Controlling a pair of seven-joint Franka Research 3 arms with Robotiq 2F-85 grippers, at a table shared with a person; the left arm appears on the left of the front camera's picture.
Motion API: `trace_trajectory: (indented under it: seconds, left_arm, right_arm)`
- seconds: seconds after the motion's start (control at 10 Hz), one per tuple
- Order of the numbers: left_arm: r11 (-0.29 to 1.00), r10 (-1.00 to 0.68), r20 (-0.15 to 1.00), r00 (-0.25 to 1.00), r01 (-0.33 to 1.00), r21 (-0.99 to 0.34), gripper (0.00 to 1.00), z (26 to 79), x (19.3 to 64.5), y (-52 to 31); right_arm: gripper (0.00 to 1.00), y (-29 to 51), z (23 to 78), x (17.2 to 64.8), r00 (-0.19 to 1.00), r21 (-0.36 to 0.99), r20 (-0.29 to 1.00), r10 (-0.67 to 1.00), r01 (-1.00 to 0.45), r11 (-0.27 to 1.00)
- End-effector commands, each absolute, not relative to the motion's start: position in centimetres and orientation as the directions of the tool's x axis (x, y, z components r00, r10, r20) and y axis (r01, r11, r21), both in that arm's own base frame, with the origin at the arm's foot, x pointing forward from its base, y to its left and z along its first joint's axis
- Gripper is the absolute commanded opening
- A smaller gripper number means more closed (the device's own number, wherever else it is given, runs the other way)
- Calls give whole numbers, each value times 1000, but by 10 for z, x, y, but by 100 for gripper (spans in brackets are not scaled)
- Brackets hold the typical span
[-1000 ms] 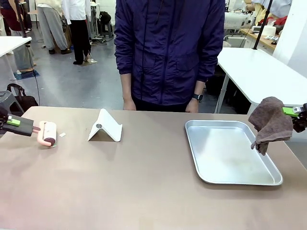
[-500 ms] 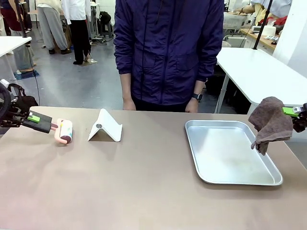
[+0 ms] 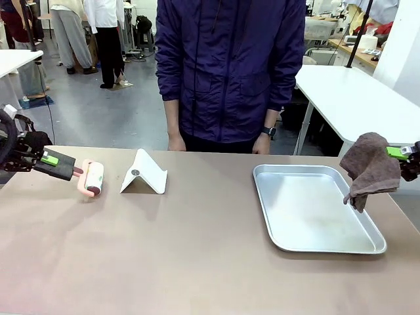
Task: Clean the surface of the table.
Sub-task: Clean the area not pointed to by the person.
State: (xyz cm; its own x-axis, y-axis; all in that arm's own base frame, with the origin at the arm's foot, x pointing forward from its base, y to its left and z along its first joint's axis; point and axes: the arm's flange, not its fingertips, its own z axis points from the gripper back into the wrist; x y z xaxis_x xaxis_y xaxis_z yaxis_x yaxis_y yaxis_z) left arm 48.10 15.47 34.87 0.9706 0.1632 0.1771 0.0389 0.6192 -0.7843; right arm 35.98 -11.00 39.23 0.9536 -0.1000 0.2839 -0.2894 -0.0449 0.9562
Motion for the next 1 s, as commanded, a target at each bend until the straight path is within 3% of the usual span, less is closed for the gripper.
trace_trajectory:
  seconds: [0.0, 0.6, 0.9]
  left_arm:
    - [540, 145, 252, 957, 137, -830, 22, 370, 447, 169]
    - [329, 15, 368, 930, 343, -880, 22, 405, 344, 233]
    - [301, 74, 393, 917, 355, -885, 22, 397, 300, 265]
  right_arm:
    - [7, -110, 396, 361, 953, 953, 290, -90, -296, -60]
    - [7, -110, 396, 361, 953, 953, 290, -90, -296, -60]
    - [7, -110, 396, 361, 953, 953, 290, -90, -296, -60]
